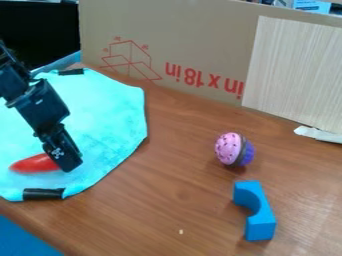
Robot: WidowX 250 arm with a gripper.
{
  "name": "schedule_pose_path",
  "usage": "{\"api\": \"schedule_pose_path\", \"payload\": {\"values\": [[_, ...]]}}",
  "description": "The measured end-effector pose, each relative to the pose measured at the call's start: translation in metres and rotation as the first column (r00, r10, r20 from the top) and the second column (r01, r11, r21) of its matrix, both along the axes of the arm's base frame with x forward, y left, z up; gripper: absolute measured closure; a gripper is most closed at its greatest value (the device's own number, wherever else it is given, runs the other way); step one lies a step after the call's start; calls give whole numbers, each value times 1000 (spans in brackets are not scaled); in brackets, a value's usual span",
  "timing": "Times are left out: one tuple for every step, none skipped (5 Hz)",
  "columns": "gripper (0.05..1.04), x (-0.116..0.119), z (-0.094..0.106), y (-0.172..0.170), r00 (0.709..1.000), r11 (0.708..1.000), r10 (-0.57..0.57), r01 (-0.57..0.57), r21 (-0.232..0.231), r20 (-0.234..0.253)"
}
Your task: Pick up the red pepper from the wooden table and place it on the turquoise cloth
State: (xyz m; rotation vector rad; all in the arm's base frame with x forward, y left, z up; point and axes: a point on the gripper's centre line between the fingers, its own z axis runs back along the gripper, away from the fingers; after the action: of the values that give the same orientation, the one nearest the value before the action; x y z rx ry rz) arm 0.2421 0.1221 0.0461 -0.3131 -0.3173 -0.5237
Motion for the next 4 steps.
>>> {"api": "schedule_pose_path", "payload": {"values": [[130,0,0,-1,1000,1000,26,-26,-12,-10],[76,-2,3,-5,999,999,24,-25,-48,-29],[82,-4,12,-5,998,994,36,-41,-100,-48],[83,-5,32,2,989,989,124,-129,-66,-82]]}}
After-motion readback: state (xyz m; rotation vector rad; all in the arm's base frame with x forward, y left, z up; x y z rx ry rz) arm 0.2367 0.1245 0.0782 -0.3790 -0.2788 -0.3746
